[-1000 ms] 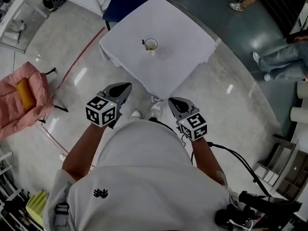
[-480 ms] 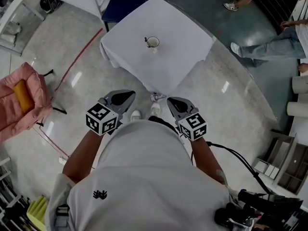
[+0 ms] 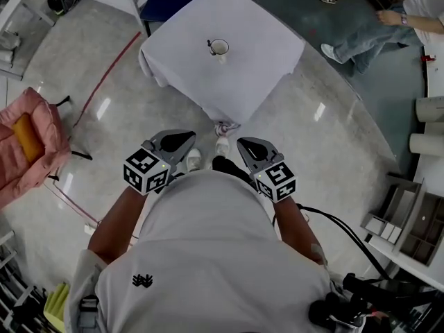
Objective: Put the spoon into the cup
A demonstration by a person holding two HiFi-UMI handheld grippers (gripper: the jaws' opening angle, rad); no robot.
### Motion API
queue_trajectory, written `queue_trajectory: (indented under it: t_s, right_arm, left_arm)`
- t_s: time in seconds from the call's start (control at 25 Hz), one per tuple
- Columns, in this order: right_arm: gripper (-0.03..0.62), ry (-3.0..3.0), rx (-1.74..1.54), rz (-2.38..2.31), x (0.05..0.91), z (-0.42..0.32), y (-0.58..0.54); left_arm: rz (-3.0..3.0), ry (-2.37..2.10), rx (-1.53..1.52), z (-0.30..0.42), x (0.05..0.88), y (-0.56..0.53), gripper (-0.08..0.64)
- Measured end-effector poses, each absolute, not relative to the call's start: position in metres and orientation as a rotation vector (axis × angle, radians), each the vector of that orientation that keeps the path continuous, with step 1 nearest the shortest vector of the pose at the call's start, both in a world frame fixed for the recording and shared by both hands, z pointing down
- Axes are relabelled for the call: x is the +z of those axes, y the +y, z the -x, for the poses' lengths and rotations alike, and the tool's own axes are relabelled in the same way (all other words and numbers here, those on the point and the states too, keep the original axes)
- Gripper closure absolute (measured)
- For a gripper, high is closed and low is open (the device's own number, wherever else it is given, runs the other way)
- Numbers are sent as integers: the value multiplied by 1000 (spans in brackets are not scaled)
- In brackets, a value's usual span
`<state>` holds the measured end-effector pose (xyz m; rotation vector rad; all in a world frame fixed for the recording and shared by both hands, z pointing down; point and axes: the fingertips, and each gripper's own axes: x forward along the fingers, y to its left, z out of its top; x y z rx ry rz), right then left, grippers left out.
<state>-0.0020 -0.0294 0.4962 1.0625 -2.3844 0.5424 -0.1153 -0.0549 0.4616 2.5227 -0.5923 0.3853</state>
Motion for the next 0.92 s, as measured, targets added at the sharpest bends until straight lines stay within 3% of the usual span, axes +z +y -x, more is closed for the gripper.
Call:
queue_trajectory:
  t_s: [0.92]
  right_arm:
    - [583, -2390, 541, -1071, 501, -10, -39]
  left_arm:
    - [-2482, -535, 415, 92, 479, -63, 549]
